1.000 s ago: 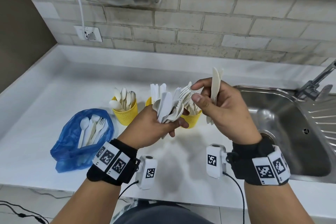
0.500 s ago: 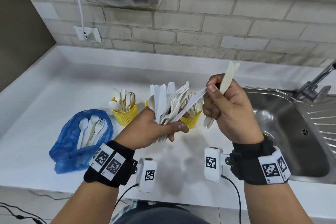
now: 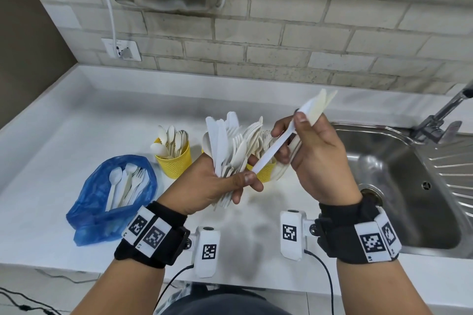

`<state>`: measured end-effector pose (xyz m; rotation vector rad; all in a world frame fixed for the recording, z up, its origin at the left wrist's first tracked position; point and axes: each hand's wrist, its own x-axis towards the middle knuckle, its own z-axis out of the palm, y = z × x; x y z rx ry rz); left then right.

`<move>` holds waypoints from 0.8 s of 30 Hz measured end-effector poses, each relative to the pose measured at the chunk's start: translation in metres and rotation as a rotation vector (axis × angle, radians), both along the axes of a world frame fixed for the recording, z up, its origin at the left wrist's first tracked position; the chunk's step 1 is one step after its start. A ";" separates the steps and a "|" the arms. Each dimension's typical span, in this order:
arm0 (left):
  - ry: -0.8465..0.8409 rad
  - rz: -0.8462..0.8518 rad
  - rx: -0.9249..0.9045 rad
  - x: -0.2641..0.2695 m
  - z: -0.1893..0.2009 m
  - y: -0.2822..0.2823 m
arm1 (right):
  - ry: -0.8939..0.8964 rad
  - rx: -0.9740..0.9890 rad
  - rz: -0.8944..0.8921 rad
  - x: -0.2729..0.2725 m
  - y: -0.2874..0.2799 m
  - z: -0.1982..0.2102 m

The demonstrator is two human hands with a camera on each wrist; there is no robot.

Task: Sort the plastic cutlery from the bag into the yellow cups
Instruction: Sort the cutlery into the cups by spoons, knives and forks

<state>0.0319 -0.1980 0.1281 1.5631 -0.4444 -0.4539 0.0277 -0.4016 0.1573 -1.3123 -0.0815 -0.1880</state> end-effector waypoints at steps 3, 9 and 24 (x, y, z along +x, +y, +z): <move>0.007 0.003 -0.059 0.000 0.000 0.000 | 0.036 0.176 -0.121 -0.001 -0.003 0.003; 0.055 0.047 -0.154 -0.002 -0.001 -0.001 | 0.011 0.300 -0.264 -0.002 -0.007 0.005; 0.209 -0.020 -0.302 -0.004 -0.010 -0.006 | -0.097 -0.466 -0.047 -0.022 0.024 0.016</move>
